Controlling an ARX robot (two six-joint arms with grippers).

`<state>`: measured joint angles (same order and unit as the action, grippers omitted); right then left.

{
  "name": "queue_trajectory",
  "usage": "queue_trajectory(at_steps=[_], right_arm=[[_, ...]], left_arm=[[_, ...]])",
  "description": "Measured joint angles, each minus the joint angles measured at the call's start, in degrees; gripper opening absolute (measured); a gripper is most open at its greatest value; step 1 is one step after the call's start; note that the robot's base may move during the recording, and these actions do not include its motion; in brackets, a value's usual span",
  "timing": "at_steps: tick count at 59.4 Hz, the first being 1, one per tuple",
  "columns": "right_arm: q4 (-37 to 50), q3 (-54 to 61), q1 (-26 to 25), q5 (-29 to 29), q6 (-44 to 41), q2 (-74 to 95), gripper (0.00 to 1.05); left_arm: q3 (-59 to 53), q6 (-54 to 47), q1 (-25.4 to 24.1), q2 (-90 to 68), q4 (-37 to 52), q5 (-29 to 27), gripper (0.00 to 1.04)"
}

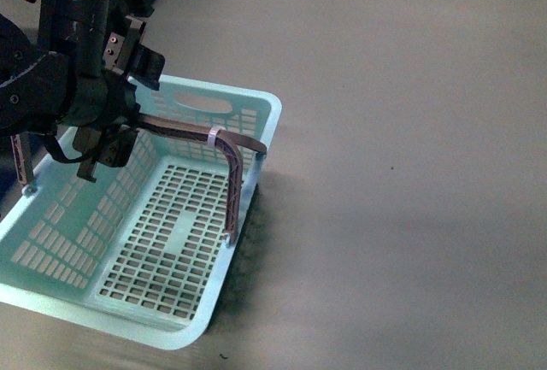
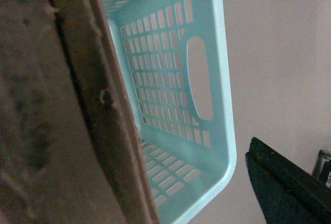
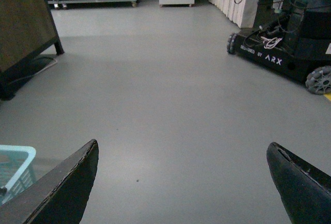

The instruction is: Pick mango and avocado into basket

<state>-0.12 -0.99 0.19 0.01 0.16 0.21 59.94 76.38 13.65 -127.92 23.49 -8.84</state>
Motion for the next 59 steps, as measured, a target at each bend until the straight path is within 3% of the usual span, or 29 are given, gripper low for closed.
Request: queue_trajectory(at_steps=[3,13,26,32,48,59], right_arm=[[0.0,0.0,0.0,0.0,-0.02,0.0,0.96],[0.0,0.0,0.0,0.0,0.0,0.0,0.96],[0.0,0.0,0.0,0.0,0.0,0.0,0.96],[0.0,0.0,0.0,0.0,0.0,0.0,0.96],[0.0,0.0,0.0,0.0,-0.02,0.0,0.96],[0.0,0.0,0.0,0.0,-0.02,0.0,0.96]], left_arm=[[0.57,-0.02,0.35,-0.28,-0.81,-0.35,0.53],[1.44,5.99,0.74,-0.39,-1.92,0.0,0.29],[1.53,5.38,0.59,0.5,-2.95,1.38,0.27],[-3.15,6.4,0.85,6.14,-3.26,1.31,0.1],[-13.86,10.1,0.39,31.26,-9.73,2.03,0.08],[-19.17,11.02,-3.93,55.47,-21.0,2.43,0.08]])
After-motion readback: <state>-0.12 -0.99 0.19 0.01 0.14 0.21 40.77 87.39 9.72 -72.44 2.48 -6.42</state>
